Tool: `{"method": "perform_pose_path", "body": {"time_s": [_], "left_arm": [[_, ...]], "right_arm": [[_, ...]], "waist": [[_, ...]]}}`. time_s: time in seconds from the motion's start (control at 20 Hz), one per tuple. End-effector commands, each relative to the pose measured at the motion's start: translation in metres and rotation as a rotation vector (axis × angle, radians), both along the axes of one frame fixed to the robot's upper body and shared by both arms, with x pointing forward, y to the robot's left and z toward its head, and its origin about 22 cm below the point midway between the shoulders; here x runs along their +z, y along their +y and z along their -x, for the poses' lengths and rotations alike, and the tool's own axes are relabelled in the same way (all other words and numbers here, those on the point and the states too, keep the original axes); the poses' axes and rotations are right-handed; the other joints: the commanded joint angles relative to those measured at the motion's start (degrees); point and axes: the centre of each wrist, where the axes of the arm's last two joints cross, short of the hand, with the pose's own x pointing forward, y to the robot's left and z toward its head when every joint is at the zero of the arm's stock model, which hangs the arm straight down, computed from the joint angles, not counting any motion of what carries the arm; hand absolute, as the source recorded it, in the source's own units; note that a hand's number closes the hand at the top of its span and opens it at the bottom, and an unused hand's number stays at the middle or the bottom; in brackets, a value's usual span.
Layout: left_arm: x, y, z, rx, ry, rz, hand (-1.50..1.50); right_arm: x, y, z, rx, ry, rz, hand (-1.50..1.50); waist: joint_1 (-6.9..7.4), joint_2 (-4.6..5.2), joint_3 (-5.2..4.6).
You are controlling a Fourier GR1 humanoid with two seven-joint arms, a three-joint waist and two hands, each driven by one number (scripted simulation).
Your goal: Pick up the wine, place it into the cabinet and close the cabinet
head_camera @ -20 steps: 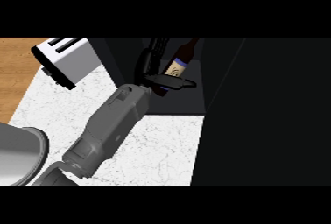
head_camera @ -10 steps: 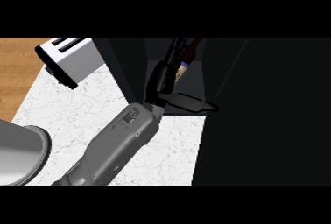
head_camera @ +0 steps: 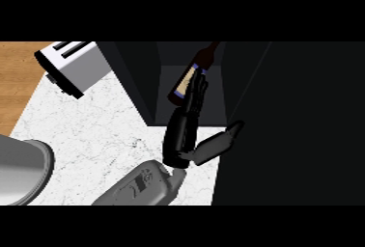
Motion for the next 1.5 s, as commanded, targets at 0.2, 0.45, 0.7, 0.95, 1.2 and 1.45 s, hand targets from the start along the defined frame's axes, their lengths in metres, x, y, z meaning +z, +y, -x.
{"method": "perform_pose_path", "body": {"time_s": [0.2, 0.45, 0.7, 0.95, 1.2, 1.45], "left_arm": [[0.0, 0.005, 0.082, 0.007, 0.033, 0.142, 1.5], [-0.001, 0.029, 0.109, -0.071, 0.026, 0.132, 1.5], [0.003, 0.077, 0.148, -0.137, 0.027, 0.125, 1.5], [0.011, 0.106, 0.145, -0.149, 0.015, 0.111, 1.5], [0.014, 0.142, 0.147, -0.167, -0.009, 0.118, 1.5], [0.03, 0.192, 0.148, -0.136, -0.051, 0.126, 1.5]], "right_arm": [[0.008, 0.007, 0.008, 0.012, -0.021, -0.004, -1.5], [-0.003, 0.006, 0.025, 0.008, -0.005, 0.015, -1.5], [-0.003, 0.005, 0.023, 0.09, 0.008, 0.023, -1.5], [0.001, 0.025, 0.024, 0.238, -0.055, 0.174, 1.5], [-0.011, 0.049, 0.027, 0.448, 0.072, 0.094, 1.5], [-0.012, 0.079, 0.025, 0.477, 0.093, 0.103, 1.5]], "waist": [[0.01, 0.02, -0.13], [-0.42, 0.08, -0.11], [0.01, -0.01, -0.11], [0.31, -0.03, -0.15], [0.93, -0.12, -0.24], [1.25, -0.12, -0.32]]}}
